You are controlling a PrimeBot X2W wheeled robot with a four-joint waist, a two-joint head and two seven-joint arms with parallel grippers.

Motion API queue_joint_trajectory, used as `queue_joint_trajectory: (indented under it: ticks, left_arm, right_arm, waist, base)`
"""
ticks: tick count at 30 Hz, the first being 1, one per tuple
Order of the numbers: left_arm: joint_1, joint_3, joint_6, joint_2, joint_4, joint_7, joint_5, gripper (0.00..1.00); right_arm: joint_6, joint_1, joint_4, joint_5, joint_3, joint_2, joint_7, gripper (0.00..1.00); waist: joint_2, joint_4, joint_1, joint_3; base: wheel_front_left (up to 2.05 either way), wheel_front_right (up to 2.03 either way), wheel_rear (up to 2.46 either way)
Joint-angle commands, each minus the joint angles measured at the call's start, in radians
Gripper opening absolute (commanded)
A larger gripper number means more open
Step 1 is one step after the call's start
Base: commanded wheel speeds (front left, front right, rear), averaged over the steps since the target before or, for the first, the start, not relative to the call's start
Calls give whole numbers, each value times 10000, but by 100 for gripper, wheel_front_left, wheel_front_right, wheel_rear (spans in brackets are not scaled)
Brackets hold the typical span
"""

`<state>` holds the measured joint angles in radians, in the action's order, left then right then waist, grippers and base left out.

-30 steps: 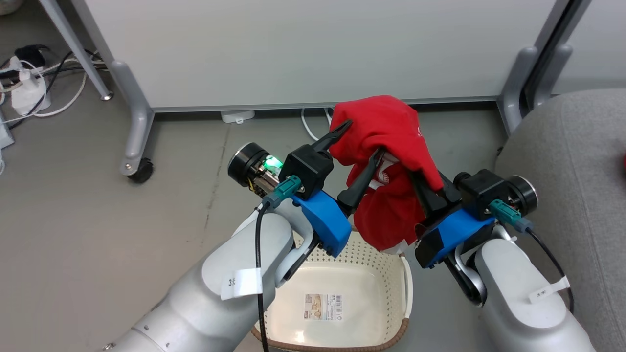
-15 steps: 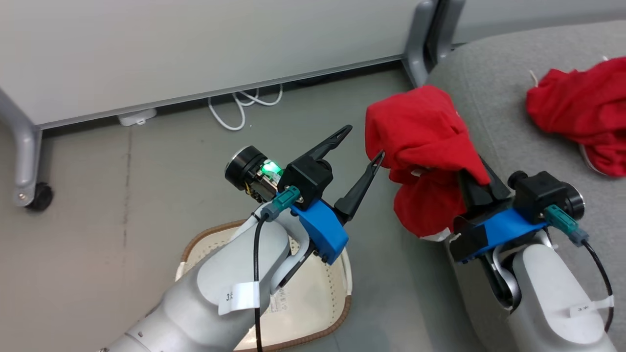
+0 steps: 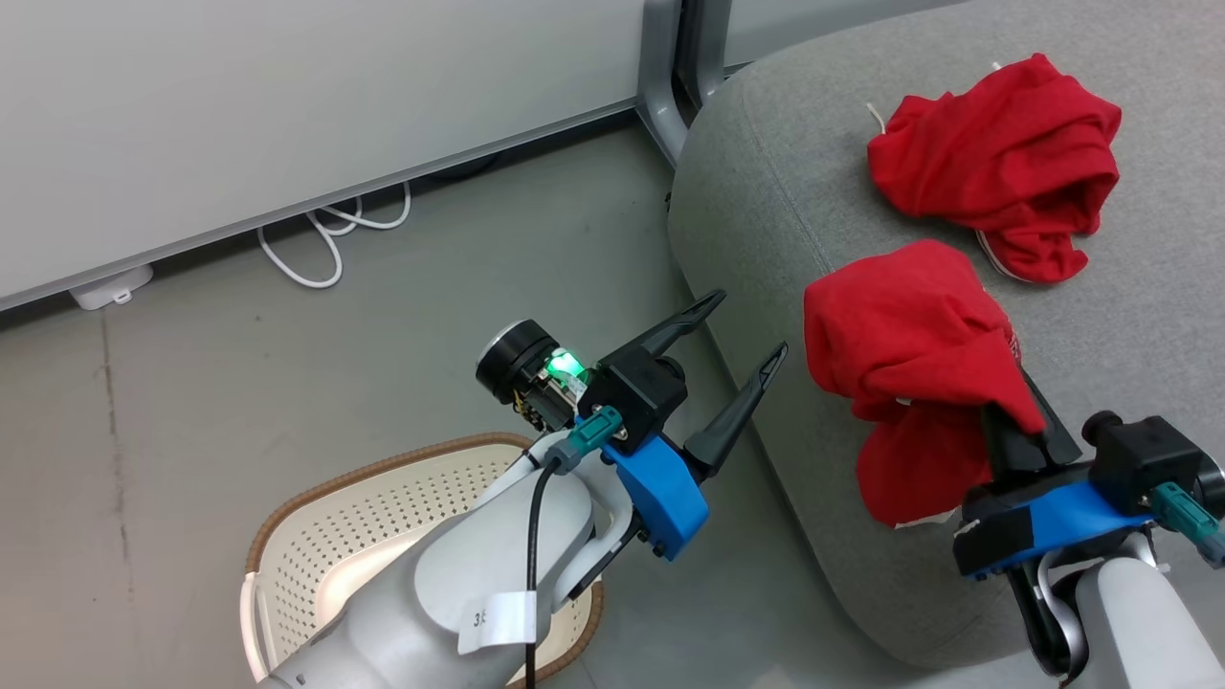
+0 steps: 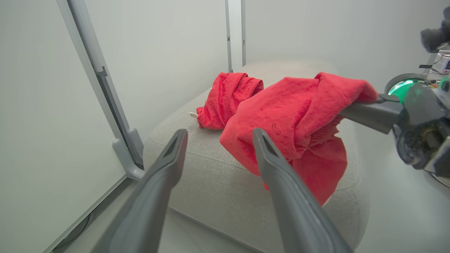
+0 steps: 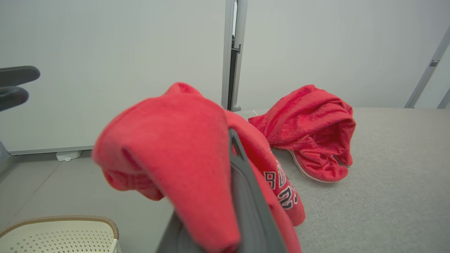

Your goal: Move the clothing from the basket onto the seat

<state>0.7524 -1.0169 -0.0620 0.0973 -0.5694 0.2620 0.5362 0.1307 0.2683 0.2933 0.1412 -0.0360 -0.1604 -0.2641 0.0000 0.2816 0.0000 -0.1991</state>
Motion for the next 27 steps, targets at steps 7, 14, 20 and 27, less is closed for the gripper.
queue_joint_trajectory:
  ticks: [7,14,20,27]
  left_arm:
    - [-45,35,4,56,23,41,-77,100]
    - [349,186,126,264,300,30,-206,100]
    - [1078,230,201,590,692,-187,-496,100]
    - [2052,236,326,1031,1399,-600,-936,100]
  right_arm:
    - [1,-221,-260,-134,168,93,-4,0]
    - [1,1127,-772,-141,209,-78,-5,0]
    - [1,3424,-1239,-168,1166,-640,-4,0]
    - [1,6144,-1044,-198,3148,-1909,1,0]
  waist:
    - [0,228,0,-98]
    - [0,131,0,-761]
    - [0,-146,0,-2083]
    - [0,-522,0,-3987]
  base:
    - [0,0,0]
    - [0,0,0]
    - [0,0,0]
    - [0,0,0]
